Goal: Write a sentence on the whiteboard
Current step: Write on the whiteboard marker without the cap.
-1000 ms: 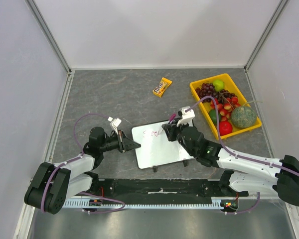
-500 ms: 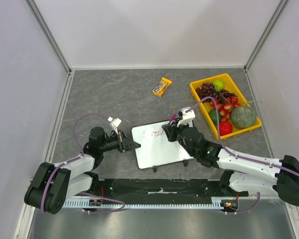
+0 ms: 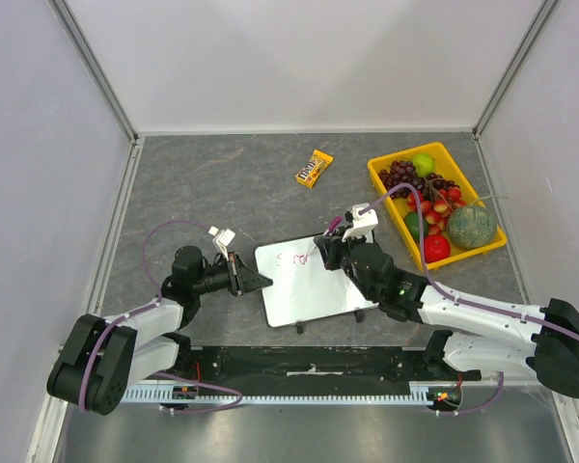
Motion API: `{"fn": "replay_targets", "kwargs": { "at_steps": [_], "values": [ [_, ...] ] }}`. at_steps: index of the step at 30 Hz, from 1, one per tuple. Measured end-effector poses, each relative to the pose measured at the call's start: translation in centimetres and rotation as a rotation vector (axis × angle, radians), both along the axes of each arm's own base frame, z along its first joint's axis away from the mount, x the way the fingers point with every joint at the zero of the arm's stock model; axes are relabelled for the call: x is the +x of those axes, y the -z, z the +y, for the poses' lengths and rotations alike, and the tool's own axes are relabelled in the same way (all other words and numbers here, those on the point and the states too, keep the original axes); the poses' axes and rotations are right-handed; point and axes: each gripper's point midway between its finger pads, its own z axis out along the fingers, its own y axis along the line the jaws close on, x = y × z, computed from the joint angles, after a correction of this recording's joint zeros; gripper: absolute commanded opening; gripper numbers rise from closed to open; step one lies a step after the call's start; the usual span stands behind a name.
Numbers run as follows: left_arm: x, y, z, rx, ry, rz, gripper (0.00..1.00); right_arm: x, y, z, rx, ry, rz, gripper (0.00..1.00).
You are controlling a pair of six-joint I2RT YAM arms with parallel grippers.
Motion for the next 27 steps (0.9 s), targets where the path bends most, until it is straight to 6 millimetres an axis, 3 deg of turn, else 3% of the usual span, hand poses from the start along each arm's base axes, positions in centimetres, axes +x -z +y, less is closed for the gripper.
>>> {"fn": "replay_targets", "kwargs": {
  "at_steps": [27],
  "values": [
    [-0.02,-0.02,0.01,0.0,-0.001,-0.001,0.02,-0.31,0.47,-1.05,-0.011,0.014,0.014,0.0]
  ]
}}
